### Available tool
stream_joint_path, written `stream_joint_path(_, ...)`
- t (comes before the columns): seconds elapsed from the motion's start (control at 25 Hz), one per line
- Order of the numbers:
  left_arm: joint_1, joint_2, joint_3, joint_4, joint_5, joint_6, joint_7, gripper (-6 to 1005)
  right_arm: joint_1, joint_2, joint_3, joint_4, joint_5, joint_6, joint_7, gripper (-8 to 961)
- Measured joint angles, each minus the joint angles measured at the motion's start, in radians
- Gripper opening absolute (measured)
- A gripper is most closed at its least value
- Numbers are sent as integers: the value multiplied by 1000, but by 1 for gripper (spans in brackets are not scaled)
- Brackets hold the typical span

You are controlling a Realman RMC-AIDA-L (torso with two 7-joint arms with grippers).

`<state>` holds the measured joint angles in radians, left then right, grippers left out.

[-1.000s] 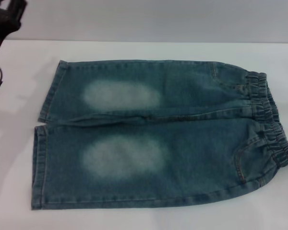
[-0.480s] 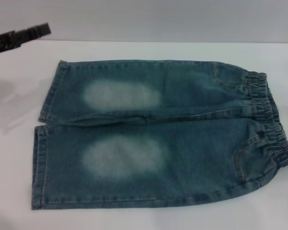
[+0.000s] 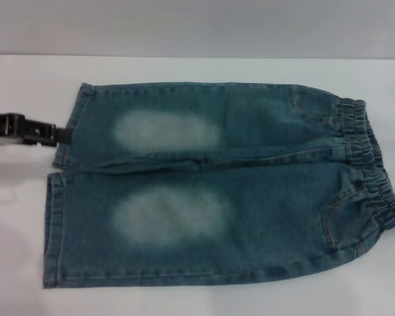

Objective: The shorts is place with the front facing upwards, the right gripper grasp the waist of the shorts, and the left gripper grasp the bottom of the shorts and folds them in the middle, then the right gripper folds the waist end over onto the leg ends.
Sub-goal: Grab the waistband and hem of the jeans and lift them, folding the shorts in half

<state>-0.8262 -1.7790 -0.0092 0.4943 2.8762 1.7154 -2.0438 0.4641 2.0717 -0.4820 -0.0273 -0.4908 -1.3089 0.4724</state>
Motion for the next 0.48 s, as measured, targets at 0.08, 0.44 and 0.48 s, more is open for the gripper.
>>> stream_joint_path(0.08,-1,-16,48,23,-5,21,-49,506,1,-1,0,-9,0,17,-1,654)
stream_joint_path(0.44,41,-40,112,34,-8,50,-235,502,0,-3,-1,-28,0,57,-9,654)
stream_joint_path(0.48,49,-40,114,34,-8,52,-257,501,-2,-3,-1,-33,0,62,-10,654)
